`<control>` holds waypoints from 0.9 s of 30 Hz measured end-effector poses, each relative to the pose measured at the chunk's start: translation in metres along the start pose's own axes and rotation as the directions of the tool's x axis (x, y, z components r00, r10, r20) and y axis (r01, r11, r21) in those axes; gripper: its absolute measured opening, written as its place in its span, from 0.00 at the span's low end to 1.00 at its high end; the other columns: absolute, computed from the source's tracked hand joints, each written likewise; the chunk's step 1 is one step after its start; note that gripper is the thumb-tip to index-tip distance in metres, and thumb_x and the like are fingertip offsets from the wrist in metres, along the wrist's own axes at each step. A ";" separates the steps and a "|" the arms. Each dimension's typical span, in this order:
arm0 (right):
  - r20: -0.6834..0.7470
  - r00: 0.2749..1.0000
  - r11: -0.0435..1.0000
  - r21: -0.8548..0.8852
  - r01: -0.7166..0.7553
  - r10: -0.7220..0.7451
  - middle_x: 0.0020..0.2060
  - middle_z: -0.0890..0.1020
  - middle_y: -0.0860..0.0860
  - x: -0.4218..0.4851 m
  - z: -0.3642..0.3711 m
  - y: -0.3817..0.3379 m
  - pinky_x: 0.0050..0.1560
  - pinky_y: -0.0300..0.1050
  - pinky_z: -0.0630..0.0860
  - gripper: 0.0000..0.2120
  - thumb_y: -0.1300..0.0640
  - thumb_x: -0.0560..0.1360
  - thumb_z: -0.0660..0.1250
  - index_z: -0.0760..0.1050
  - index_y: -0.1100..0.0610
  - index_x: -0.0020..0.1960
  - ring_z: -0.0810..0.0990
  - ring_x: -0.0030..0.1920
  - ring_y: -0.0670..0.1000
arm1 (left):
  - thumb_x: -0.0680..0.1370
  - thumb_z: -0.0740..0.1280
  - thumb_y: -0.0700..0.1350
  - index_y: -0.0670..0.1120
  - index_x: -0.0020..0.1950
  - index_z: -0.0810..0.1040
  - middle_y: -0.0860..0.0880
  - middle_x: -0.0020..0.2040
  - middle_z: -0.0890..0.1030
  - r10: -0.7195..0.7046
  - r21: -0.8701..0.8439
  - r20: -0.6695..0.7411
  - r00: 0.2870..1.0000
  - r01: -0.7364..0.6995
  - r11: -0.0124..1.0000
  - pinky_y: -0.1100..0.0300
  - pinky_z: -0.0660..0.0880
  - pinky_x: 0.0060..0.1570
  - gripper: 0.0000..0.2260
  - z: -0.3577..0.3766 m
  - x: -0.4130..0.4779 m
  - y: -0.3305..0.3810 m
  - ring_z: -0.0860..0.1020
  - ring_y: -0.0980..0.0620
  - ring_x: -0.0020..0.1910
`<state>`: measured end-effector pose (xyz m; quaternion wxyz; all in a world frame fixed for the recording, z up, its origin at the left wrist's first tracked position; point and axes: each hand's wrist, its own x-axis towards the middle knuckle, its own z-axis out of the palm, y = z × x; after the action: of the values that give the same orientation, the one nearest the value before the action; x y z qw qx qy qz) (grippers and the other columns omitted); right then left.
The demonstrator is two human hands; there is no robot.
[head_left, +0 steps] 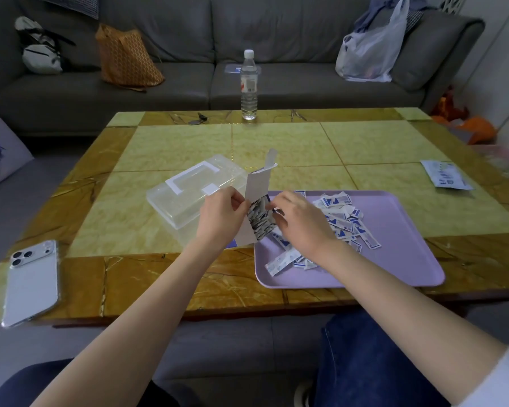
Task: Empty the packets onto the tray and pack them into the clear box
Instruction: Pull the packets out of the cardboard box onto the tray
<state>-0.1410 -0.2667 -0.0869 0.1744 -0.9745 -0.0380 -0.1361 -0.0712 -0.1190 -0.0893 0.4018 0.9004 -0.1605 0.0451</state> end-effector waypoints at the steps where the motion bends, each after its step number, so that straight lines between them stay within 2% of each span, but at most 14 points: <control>1: 0.044 0.999 1.000 0.001 0.017 -0.017 0.55 0.77 0.52 0.001 0.005 -0.004 0.48 0.51 0.76 0.11 0.64 0.76 0.62 0.76 0.59 0.58 0.75 0.56 0.54 | 0.76 0.66 0.43 0.46 0.40 0.74 0.48 0.38 0.78 0.002 0.002 0.001 1.000 -0.002 1.000 0.52 0.74 0.43 0.05 0.000 0.000 0.000 0.76 0.48 0.42; 4: 0.147 0.989 0.999 -0.043 0.017 -0.011 0.57 0.76 0.52 0.007 0.018 -0.011 0.46 0.53 0.76 0.13 0.64 0.76 0.62 0.75 0.56 0.59 0.74 0.57 0.56 | 0.76 0.66 0.42 0.45 0.40 0.75 0.47 0.39 0.79 0.007 -0.005 0.007 1.000 -0.007 1.000 0.54 0.74 0.41 0.05 0.000 -0.002 -0.001 0.76 0.48 0.42; 6: 0.161 0.987 0.998 -0.059 -0.005 0.014 0.58 0.76 0.52 0.013 0.026 -0.013 0.44 0.52 0.76 0.13 0.63 0.75 0.62 0.75 0.56 0.59 0.75 0.55 0.57 | 0.75 0.66 0.41 0.43 0.41 0.76 0.46 0.40 0.79 0.012 -0.007 0.010 1.000 -0.012 1.000 0.58 0.72 0.39 0.04 -0.001 -0.003 -0.001 0.76 0.49 0.41; 8: 0.161 0.986 0.996 -0.083 -0.033 0.046 0.58 0.76 0.52 0.018 0.031 -0.012 0.42 0.50 0.76 0.12 0.62 0.76 0.62 0.76 0.56 0.58 0.77 0.53 0.58 | 0.76 0.66 0.40 0.43 0.41 0.76 0.46 0.39 0.78 0.004 -0.012 0.020 1.000 -0.004 1.000 0.61 0.71 0.37 0.04 -0.001 -0.004 0.000 0.75 0.50 0.40; 10: 0.157 0.986 0.981 -0.191 -0.030 0.061 0.57 0.77 0.51 0.022 0.035 -0.011 0.40 0.47 0.72 0.11 0.60 0.76 0.62 0.78 0.54 0.56 0.78 0.51 0.57 | 0.75 0.66 0.39 0.44 0.41 0.75 0.48 0.38 0.77 -0.001 -0.014 0.036 0.999 0.001 1.000 0.62 0.70 0.37 0.03 -0.001 -0.005 0.000 0.75 0.51 0.40; 14: 0.055 0.997 0.958 -0.284 -0.027 0.044 0.50 0.78 0.49 0.023 0.032 -0.008 0.37 0.43 0.66 0.08 0.58 0.76 0.64 0.79 0.53 0.53 0.77 0.51 0.54 | 0.75 0.66 0.39 0.44 0.40 0.74 0.48 0.37 0.76 0.000 -0.020 0.035 0.999 0.001 1.000 0.62 0.68 0.38 0.04 0.000 -0.006 0.001 0.74 0.51 0.39; 16: -0.016 1.000 0.965 -0.259 -0.026 0.022 0.49 0.79 0.49 0.022 0.025 -0.006 0.37 0.42 0.65 0.07 0.57 0.76 0.65 0.79 0.54 0.52 0.77 0.52 0.54 | 0.75 0.66 0.39 0.43 0.41 0.75 0.48 0.38 0.77 -0.014 -0.027 0.028 1.000 0.015 1.000 0.62 0.68 0.38 0.03 -0.001 -0.005 0.001 0.74 0.51 0.39; 18: -0.082 0.996 0.986 -0.164 -0.041 0.028 0.48 0.81 0.52 0.018 0.017 0.000 0.38 0.43 0.65 0.08 0.56 0.77 0.64 0.79 0.57 0.52 0.76 0.50 0.55 | 0.76 0.65 0.39 0.43 0.42 0.75 0.47 0.39 0.77 -0.026 -0.036 0.021 0.999 0.026 0.999 0.62 0.68 0.38 0.03 -0.002 -0.003 0.000 0.74 0.51 0.40; 20: -0.107 0.989 0.991 -0.078 -0.107 0.099 0.50 0.79 0.53 0.015 0.008 0.009 0.41 0.41 0.66 0.09 0.57 0.79 0.61 0.77 0.58 0.55 0.74 0.50 0.54 | 0.76 0.65 0.40 0.44 0.42 0.75 0.47 0.39 0.77 -0.033 -0.037 0.018 0.999 0.034 0.999 0.61 0.68 0.38 0.04 -0.002 -0.002 0.000 0.74 0.50 0.40; 23: -0.101 0.967 0.972 0.035 -0.231 0.234 0.54 0.75 0.55 0.011 -0.006 0.027 0.40 0.41 0.70 0.10 0.60 0.80 0.57 0.74 0.59 0.58 0.73 0.42 0.51 | 0.76 0.66 0.41 0.44 0.42 0.75 0.46 0.40 0.78 -0.044 -0.047 0.029 0.999 0.045 0.998 0.60 0.70 0.38 0.04 0.000 0.000 0.001 0.74 0.50 0.40; 25: -0.125 0.947 0.955 0.032 -0.296 0.297 0.53 0.73 0.56 0.007 -0.014 0.039 0.39 0.43 0.67 0.11 0.63 0.80 0.56 0.73 0.60 0.60 0.72 0.42 0.52 | 0.76 0.66 0.41 0.44 0.42 0.75 0.47 0.39 0.77 -0.040 -0.048 0.025 0.999 0.041 0.998 0.61 0.69 0.37 0.04 0.002 0.001 0.002 0.74 0.51 0.39; 27: -0.144 0.926 0.936 -0.005 -0.353 0.348 0.54 0.72 0.57 0.004 -0.020 0.052 0.38 0.44 0.66 0.14 0.68 0.78 0.57 0.72 0.60 0.61 0.74 0.45 0.56 | 0.76 0.66 0.41 0.44 0.42 0.75 0.48 0.39 0.77 -0.030 -0.041 0.023 0.999 0.031 0.999 0.64 0.68 0.35 0.04 0.004 0.002 0.003 0.73 0.52 0.39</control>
<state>-0.1359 -0.3222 -0.0846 0.1833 -0.9561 0.1512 -0.1717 -0.0708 -0.1243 -0.0897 0.4190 0.8948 -0.1521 0.0254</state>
